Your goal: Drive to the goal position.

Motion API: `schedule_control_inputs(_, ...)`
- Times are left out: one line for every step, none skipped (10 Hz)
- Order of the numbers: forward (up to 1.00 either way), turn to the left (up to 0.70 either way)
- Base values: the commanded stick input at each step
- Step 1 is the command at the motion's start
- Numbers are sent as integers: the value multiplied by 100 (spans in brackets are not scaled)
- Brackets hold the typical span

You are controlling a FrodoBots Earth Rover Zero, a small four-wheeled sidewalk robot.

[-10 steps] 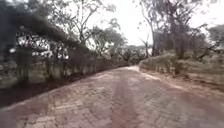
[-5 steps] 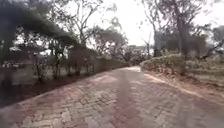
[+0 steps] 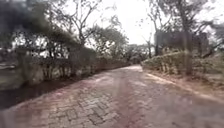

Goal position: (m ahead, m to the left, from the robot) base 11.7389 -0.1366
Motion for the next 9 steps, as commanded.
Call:
schedule_control_inputs(85,0)
schedule_control_inputs(85,0)
schedule_control_inputs(85,0)
schedule_control_inputs(85,0)
schedule_control_inputs(85,0)
schedule_control_inputs(85,0)
schedule_control_inputs(85,0)
schedule_control_inputs(85,0)
schedule_control_inputs(85,0)
